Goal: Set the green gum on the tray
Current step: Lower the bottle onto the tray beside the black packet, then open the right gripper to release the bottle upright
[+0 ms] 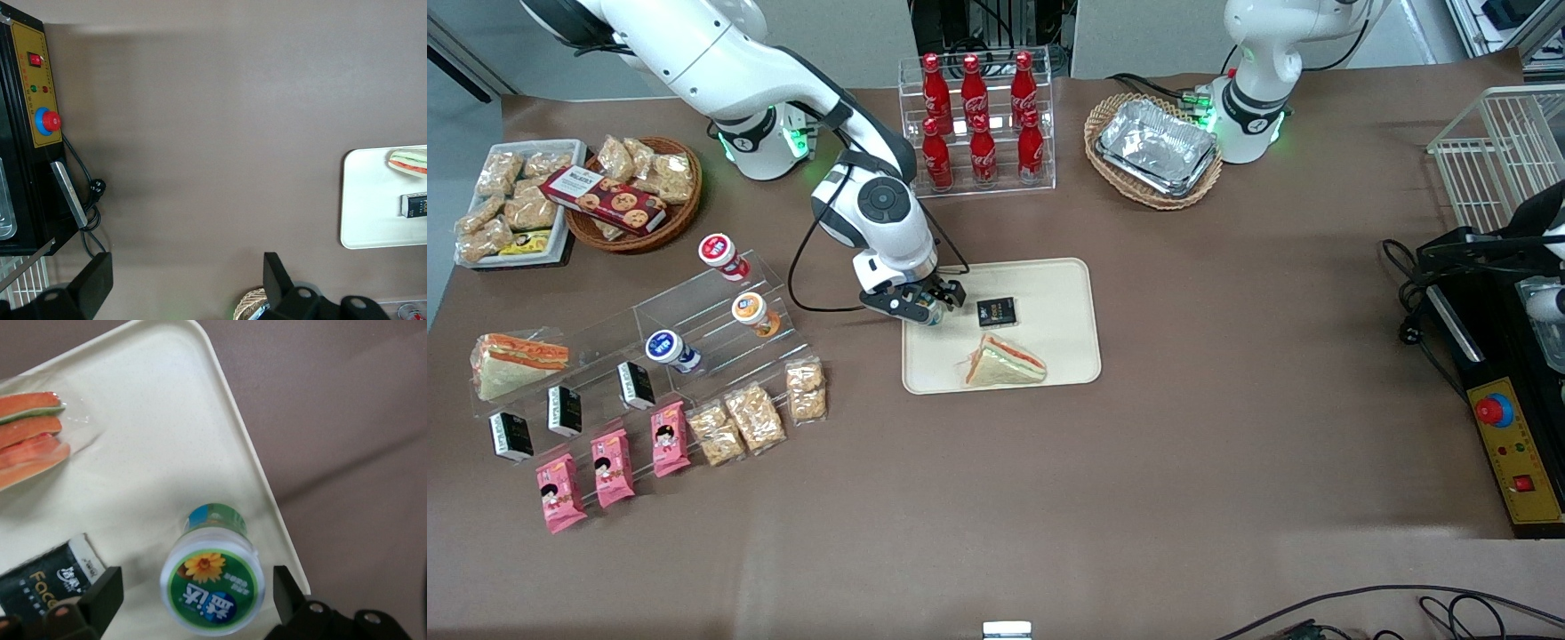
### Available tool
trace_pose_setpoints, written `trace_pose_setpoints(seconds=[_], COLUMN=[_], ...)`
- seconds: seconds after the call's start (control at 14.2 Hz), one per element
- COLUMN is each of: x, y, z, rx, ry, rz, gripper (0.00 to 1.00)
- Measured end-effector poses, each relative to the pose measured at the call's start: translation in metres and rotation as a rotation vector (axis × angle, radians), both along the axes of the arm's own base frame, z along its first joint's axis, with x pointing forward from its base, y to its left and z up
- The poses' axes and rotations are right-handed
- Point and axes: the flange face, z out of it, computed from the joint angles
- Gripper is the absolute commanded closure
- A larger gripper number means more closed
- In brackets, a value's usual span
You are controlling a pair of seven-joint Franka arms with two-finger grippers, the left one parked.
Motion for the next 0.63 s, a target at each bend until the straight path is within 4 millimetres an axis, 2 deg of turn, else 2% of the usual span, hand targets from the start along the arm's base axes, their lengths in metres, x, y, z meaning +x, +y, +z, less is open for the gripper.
trace_pose_setpoints(seconds=[0.42, 0.63], x=[0.001, 0.01], y=[0.0, -0.008], z=[0.001, 0.019], rx=[0.002, -0.027], ry=[-0.003, -0.026], rz=[-0.001, 0.007], gripper=[0.0, 0.0])
